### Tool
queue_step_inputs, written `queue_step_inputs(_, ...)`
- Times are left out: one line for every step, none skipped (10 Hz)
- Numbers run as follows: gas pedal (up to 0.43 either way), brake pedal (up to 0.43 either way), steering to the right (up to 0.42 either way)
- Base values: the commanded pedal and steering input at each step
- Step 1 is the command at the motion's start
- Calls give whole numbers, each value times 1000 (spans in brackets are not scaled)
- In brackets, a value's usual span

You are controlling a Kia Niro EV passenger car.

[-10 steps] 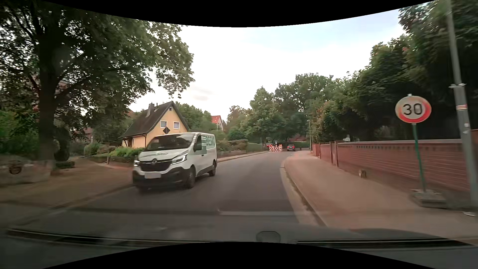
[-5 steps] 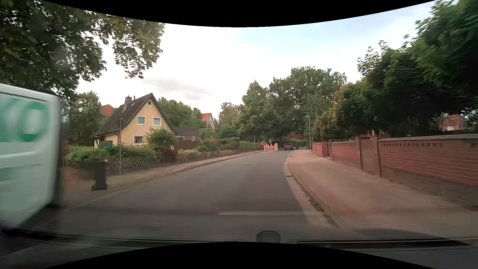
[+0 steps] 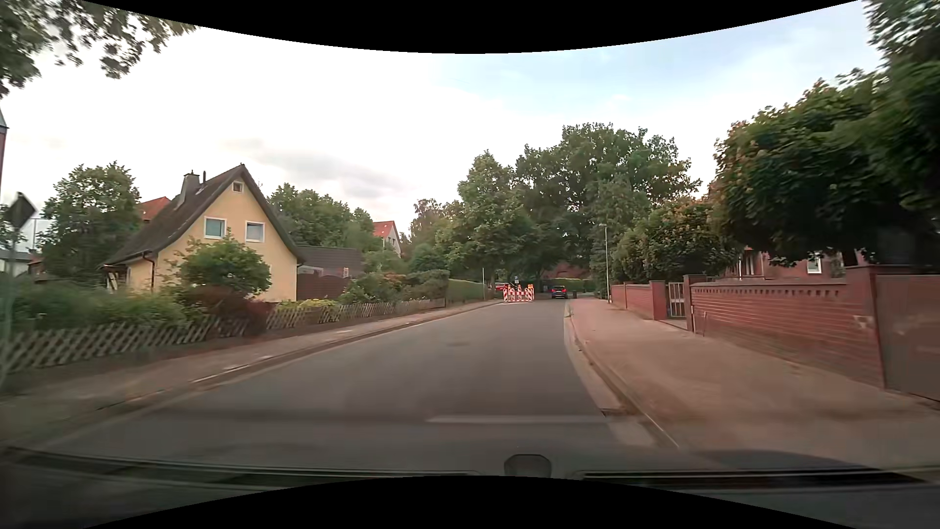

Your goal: Follow the waypoints while adhering to traffic rules and regulations

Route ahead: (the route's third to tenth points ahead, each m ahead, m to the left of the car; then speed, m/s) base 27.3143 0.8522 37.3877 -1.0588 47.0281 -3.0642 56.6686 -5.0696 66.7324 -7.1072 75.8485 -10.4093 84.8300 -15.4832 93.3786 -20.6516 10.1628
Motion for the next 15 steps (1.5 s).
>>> queue_step_inputs(118,0,35)
queue_step_inputs(118,0,35)
queue_step_inputs(118,0,35)
queue_step_inputs(118,0,36)
queue_step_inputs(118,0,37)
queue_step_inputs(118,0,38)
queue_step_inputs(118,0,38)
queue_step_inputs(118,0,39)
queue_step_inputs(118,0,40)
queue_step_inputs(118,0,40)
queue_step_inputs(118,0,40)
queue_step_inputs(118,0,40)
queue_step_inputs(118,0,38)
queue_step_inputs(118,0,36)
queue_step_inputs(118,0,36)
